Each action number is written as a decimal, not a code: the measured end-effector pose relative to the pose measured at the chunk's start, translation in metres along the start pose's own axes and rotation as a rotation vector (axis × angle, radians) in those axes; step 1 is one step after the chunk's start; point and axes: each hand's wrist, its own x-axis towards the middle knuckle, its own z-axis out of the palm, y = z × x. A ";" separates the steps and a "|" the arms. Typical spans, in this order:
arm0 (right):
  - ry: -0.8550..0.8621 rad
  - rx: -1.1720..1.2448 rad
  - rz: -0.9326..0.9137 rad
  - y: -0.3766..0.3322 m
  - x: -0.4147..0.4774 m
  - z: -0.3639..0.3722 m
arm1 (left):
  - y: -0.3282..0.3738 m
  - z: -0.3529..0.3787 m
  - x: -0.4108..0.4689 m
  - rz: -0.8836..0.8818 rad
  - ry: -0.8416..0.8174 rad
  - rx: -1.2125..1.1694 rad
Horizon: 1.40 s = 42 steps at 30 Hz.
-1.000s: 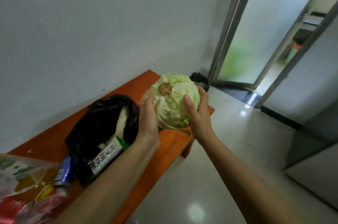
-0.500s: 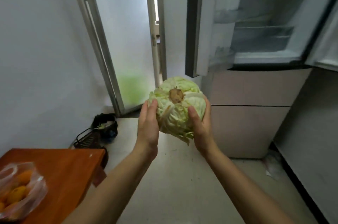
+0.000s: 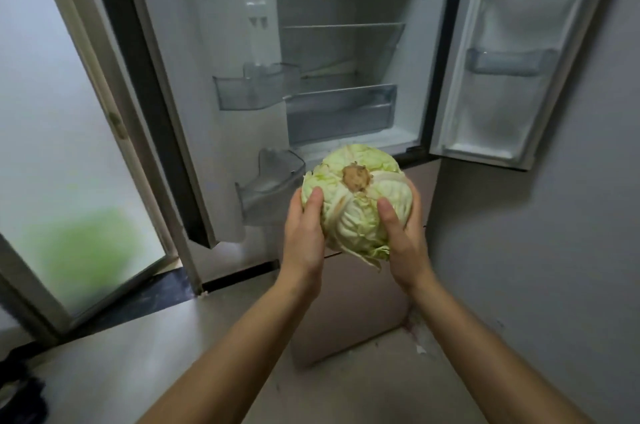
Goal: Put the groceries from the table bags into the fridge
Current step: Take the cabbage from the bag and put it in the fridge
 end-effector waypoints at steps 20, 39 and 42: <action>-0.312 -0.052 -0.095 0.079 0.414 -0.063 | -0.014 0.171 0.365 0.213 0.148 0.124; -0.591 -0.168 0.122 0.173 0.695 0.034 | -0.032 0.135 0.650 0.251 0.381 0.215; -0.568 -0.185 0.160 0.190 0.725 0.050 | -0.046 0.120 0.696 0.178 0.369 0.215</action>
